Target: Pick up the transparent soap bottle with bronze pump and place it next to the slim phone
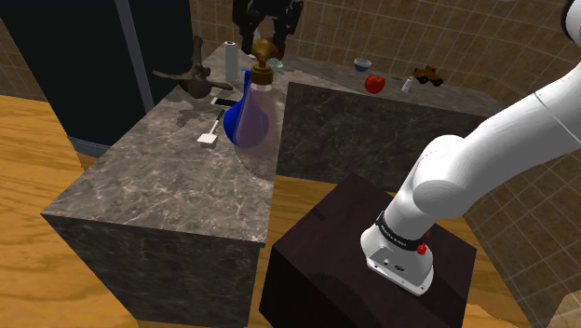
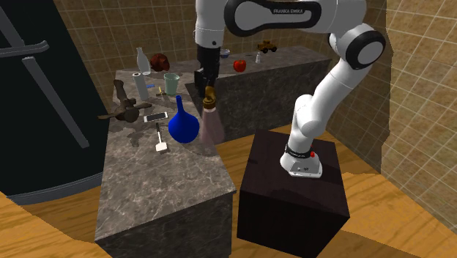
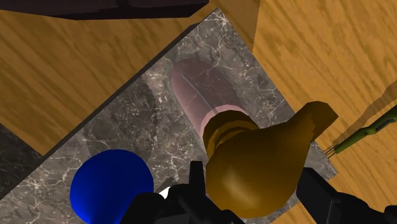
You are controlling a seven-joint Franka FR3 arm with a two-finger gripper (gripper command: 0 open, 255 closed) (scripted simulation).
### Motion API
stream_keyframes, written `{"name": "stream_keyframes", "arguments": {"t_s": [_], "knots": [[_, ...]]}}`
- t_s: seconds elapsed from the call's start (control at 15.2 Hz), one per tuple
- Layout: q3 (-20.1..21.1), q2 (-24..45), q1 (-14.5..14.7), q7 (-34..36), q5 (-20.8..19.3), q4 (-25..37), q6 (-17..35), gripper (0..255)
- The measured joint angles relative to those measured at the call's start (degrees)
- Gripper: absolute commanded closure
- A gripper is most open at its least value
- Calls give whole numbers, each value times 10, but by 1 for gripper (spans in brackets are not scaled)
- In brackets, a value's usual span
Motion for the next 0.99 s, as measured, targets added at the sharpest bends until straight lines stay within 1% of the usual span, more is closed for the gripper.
{"name": "stream_keyframes", "arguments": {"t_s": [0.99], "knots": [[-1,49,-5,13,-11,167,-118,255]]}}
